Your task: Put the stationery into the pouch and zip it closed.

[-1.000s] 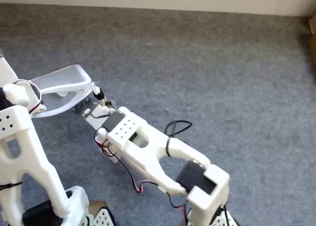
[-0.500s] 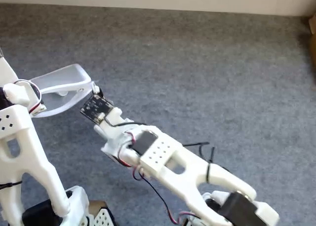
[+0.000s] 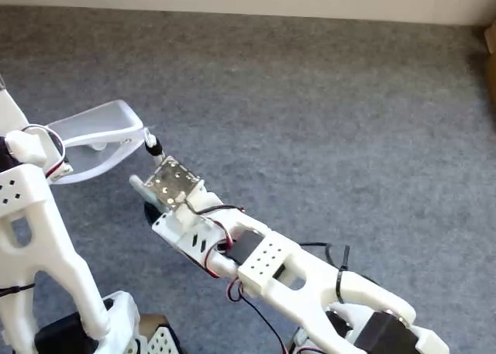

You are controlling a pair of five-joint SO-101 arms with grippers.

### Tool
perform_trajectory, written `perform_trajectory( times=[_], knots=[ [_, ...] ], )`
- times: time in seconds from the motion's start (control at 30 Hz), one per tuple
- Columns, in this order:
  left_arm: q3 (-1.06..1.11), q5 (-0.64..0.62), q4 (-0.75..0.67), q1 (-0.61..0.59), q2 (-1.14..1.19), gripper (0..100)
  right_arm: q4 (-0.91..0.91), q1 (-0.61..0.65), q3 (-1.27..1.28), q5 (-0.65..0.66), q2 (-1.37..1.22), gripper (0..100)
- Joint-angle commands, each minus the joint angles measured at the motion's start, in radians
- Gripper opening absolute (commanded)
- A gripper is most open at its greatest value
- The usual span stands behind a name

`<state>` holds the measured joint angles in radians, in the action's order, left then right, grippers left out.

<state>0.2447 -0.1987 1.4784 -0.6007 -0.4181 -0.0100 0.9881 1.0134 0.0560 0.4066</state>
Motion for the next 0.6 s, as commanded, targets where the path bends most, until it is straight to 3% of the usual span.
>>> perform_trajectory(
  times=[0.0, 0.57],
  knots=[
    [0.005, -0.014, -0.017, -0.016, -0.007, 1, -0.183, -0.005, 0.018, -0.118, 0.059, 0.4],
    [0.007, -0.014, -0.017, -0.016, -0.007, 1, -0.671, -0.004, 0.176, -0.161, 0.051, 0.4]
  ],
)
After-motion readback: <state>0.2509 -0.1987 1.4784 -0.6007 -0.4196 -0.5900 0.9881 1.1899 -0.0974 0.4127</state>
